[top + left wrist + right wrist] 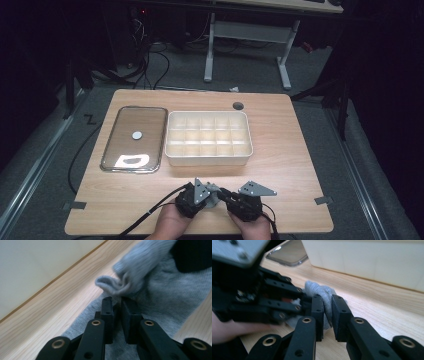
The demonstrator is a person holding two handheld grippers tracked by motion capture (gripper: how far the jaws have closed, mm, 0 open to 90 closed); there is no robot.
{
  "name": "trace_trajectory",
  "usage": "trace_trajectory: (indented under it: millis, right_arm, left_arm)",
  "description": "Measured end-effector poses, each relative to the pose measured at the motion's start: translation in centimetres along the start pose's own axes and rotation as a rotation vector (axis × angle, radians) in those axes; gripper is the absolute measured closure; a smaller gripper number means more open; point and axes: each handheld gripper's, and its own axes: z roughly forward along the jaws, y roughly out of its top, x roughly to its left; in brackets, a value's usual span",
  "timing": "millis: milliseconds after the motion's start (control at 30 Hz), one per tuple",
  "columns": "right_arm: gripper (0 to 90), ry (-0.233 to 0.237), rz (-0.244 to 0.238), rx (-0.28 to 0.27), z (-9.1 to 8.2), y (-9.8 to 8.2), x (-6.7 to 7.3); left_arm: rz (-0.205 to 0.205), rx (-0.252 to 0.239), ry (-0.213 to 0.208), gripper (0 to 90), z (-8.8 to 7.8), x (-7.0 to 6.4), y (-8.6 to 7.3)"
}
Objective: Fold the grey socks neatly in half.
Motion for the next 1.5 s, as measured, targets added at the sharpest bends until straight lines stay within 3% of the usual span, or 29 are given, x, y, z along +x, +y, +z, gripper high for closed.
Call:
trace_trajectory:
  millis: [167, 300, 433, 600, 733, 833, 967, 1100, 1333, 1500]
  right_arm:
    - [82.4, -0.007, 0.014, -0.027, -0.6, 0.1, -0.4]
    - [82.3, -0.026, 0.024, -0.029, -0.9, -0.1, -1.0]
    - [82.1, -0.055, 0.025, -0.035, -1.4, -0.3, -1.7]
    - [81.9, -0.078, 0.026, -0.025, -1.7, -0.5, -2.1]
    - [81.6, -0.097, 0.001, -0.011, -1.4, -0.5, -1.9]
    - [81.5, -0.111, -0.013, -0.003, -1.2, -0.5, -1.6]
    - [81.4, -0.127, -0.023, 0.008, -0.8, -0.5, -1.1]
    - [81.3, -0.16, -0.063, 0.025, -0.4, 0.0, -0.4]
    - [81.4, -0.209, -0.116, 0.061, 0.5, 0.8, 1.2]
    - [81.5, -0.211, -0.157, 0.084, 1.4, 1.4, 2.6]
  left_arm:
    - [0.011, -0.004, -0.004, 78.2, 0.6, -0.5, 0.6]
    - [-0.031, 0.009, -0.051, 72.6, 0.4, 0.3, 1.0]
    - [-0.053, -0.044, -0.068, 64.1, -1.5, 1.3, 0.9]
    - [-0.094, -0.041, -0.059, 60.7, -3.8, 3.0, -1.3]
    - [-0.174, -0.021, -0.102, 62.7, -3.9, 4.2, -3.0]
    - [-0.219, -0.014, -0.2, 59.0, -3.5, 4.5, -3.6]
    - [-0.253, -0.036, -0.227, 56.8, -3.5, 4.8, -3.8]
    - [-0.25, -0.045, -0.245, 57.2, -3.4, 5.0, -4.0]
    - [-0.235, -0.021, -0.249, 75.4, -3.2, 4.7, -4.0]
    - [-0.232, -0.026, -0.259, 76.2, -3.2, 4.6, -4.0]
